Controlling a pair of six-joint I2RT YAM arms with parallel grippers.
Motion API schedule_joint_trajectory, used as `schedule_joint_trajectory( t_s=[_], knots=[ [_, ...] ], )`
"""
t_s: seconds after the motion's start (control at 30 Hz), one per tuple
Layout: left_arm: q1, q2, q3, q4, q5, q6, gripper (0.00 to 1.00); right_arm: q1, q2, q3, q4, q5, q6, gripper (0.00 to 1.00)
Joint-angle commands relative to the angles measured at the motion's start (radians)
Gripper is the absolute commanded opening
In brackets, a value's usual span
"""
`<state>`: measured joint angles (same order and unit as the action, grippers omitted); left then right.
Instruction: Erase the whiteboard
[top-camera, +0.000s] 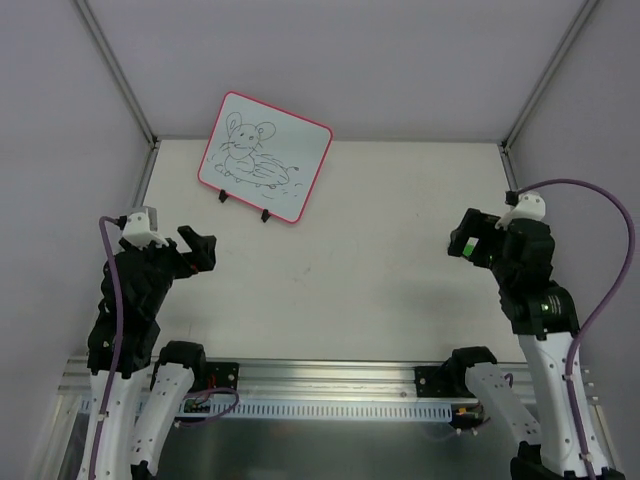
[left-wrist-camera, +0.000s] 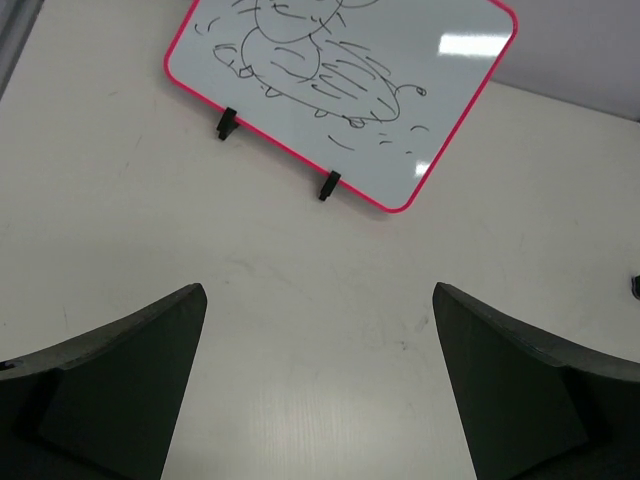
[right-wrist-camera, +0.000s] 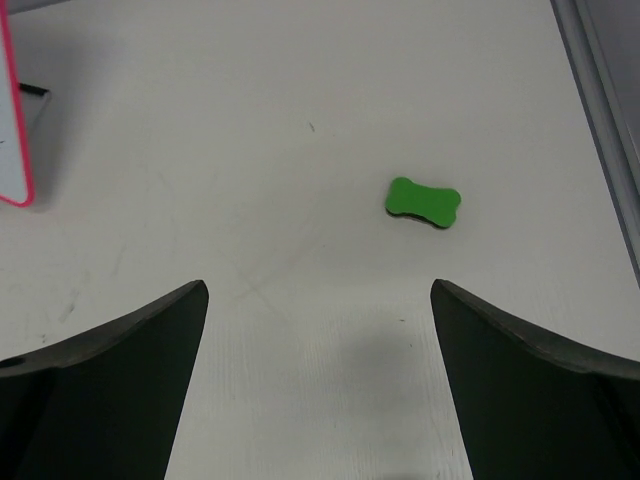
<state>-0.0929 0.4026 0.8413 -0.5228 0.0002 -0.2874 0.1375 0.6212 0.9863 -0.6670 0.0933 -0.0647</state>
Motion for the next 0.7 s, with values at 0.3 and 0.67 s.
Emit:
schedule_joint_trajectory(
  t_s=[0.3,0.67],
  knots=[
    [-0.008,-0.019,-0.166,0.049,0.052,0.001,0.99,-0.165,0.582,0.04,0.105,0.053,0.003,0.99],
    [-0.037,-0.053,-0.214,0.081,0.05,0.024,0.99,-0.233,0.965,0.176,0.145,0.019,-0.119,0.99]
  ],
)
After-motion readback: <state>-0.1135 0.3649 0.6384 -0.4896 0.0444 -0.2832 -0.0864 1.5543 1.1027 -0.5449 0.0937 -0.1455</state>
